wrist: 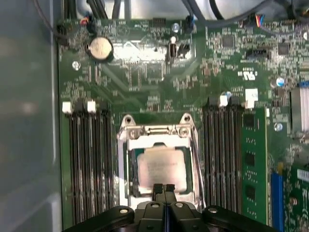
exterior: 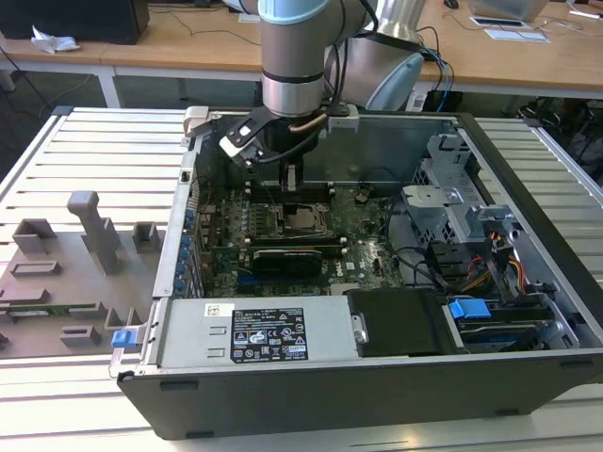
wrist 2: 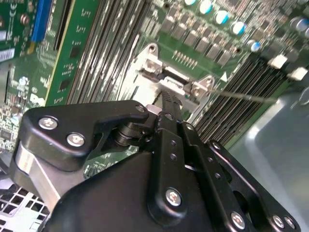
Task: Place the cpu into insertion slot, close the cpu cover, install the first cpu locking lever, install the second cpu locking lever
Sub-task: 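Close the cpu cover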
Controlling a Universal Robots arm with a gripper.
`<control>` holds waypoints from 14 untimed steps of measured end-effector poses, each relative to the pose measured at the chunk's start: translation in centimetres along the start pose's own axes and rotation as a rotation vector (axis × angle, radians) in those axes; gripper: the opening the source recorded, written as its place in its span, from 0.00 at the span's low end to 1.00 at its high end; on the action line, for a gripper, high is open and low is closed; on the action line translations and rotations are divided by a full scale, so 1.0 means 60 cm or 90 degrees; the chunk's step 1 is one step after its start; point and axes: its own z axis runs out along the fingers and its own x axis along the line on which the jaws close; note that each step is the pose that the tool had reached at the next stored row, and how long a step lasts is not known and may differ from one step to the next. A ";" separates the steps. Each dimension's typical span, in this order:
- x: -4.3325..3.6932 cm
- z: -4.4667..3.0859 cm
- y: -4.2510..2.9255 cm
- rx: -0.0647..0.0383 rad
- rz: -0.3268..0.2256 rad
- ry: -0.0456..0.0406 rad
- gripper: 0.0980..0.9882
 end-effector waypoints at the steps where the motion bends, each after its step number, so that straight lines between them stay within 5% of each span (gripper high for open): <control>1: 0.000 0.001 -0.005 0.000 0.000 0.0001 0.01; 14: 0.000 0.017 -0.029 0.000 0.000 0.0003 0.01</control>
